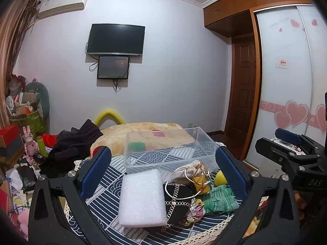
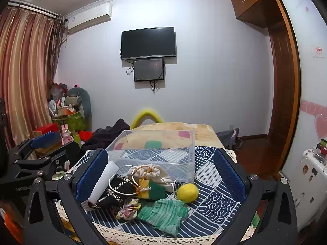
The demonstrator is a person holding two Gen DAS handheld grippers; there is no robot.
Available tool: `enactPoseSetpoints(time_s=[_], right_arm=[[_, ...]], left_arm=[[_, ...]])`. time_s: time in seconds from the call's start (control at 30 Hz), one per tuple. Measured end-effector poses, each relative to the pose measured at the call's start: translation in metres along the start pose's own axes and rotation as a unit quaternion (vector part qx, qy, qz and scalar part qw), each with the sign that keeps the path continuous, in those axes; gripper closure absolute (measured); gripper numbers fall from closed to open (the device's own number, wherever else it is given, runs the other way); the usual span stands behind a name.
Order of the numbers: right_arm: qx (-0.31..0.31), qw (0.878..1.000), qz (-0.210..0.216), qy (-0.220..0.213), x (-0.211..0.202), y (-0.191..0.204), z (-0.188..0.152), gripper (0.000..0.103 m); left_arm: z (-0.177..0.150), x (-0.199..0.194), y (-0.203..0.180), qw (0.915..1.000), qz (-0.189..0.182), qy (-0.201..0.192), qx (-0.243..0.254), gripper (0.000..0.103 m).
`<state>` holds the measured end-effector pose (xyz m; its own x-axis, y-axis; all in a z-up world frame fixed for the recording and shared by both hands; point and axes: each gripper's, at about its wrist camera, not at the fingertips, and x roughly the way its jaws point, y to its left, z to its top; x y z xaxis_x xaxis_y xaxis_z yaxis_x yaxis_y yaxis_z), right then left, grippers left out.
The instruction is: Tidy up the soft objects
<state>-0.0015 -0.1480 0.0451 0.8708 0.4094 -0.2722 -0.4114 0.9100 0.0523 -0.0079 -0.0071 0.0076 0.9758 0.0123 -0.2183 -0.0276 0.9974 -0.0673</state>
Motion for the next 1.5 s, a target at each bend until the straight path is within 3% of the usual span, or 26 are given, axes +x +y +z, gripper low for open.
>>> enactPoseSetpoints(time_s=[1.5], right_arm=[[0.001, 1.000, 0.002, -0.004, -0.0034, -0.0012, 0.0028, 0.000]], left_arm=[[0.0003, -0.0016, -0.0040, 1.0000, -0.005, -0.002, 0.000, 0.000]])
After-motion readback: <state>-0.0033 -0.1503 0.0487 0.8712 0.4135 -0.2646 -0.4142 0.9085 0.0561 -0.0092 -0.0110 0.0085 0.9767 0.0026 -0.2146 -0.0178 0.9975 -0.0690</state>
